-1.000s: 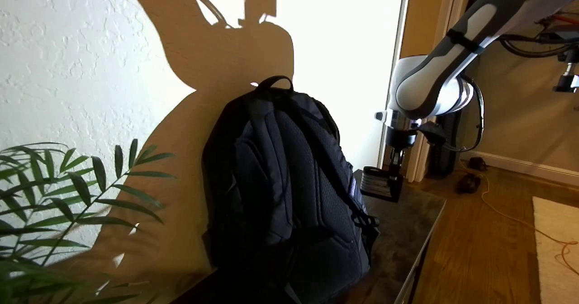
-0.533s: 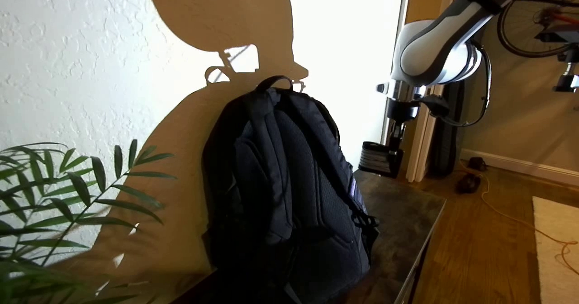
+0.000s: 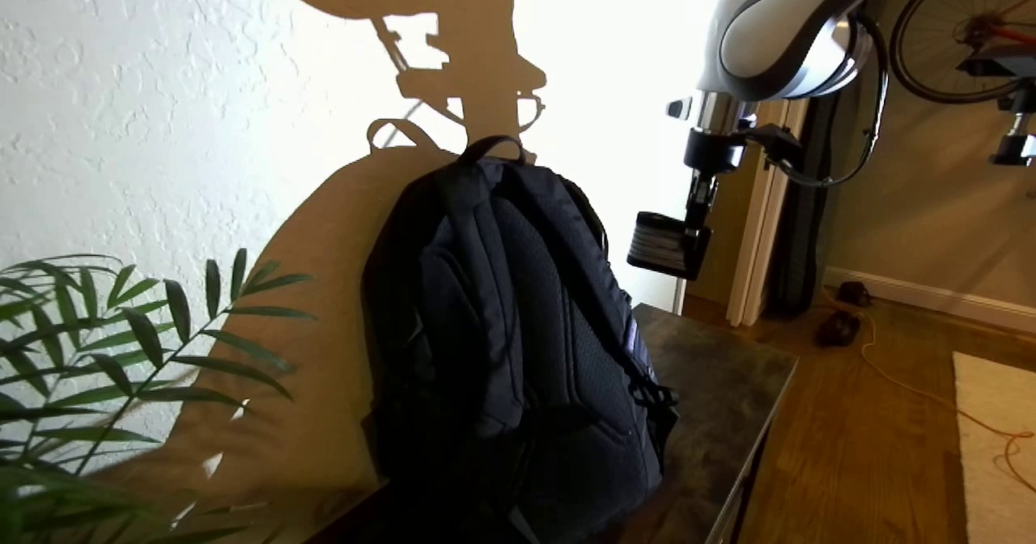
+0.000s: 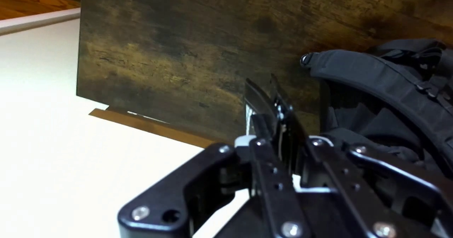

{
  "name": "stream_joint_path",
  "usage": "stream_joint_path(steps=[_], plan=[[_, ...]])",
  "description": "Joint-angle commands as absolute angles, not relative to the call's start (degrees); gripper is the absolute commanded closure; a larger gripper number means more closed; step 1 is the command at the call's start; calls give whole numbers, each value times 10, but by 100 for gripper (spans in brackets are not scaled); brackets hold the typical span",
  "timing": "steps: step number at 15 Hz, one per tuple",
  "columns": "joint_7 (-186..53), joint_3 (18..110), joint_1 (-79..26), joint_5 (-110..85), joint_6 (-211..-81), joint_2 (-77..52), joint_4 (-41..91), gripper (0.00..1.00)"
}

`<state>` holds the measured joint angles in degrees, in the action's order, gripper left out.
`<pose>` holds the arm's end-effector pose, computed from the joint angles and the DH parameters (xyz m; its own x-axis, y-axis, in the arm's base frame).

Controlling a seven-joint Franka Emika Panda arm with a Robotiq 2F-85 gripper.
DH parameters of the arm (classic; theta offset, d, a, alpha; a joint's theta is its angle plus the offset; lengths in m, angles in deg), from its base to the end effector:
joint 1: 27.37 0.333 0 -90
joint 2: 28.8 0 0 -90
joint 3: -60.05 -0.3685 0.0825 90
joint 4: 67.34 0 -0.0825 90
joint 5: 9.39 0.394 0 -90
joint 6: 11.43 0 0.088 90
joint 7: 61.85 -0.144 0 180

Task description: Get the wallet from the top of the cabinet and put it in the backpack

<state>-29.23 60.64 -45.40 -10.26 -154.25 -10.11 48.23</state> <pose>0.6107 -0.2057 0.3105 0.9592 0.2572 0.1176 0.2474 -0.9645 0.0921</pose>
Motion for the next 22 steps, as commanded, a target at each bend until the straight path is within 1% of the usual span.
stream_joint_path(steps=[1,7,13,22], plan=[[-310,625,-431,-115,-1537,-161,512,96],[-308,633,-413,-120,-1542,-204,517,96],[-302,635,-400,-122,-1512,-239,536,96],[-300,633,-385,-110,-1504,-256,541,96]])
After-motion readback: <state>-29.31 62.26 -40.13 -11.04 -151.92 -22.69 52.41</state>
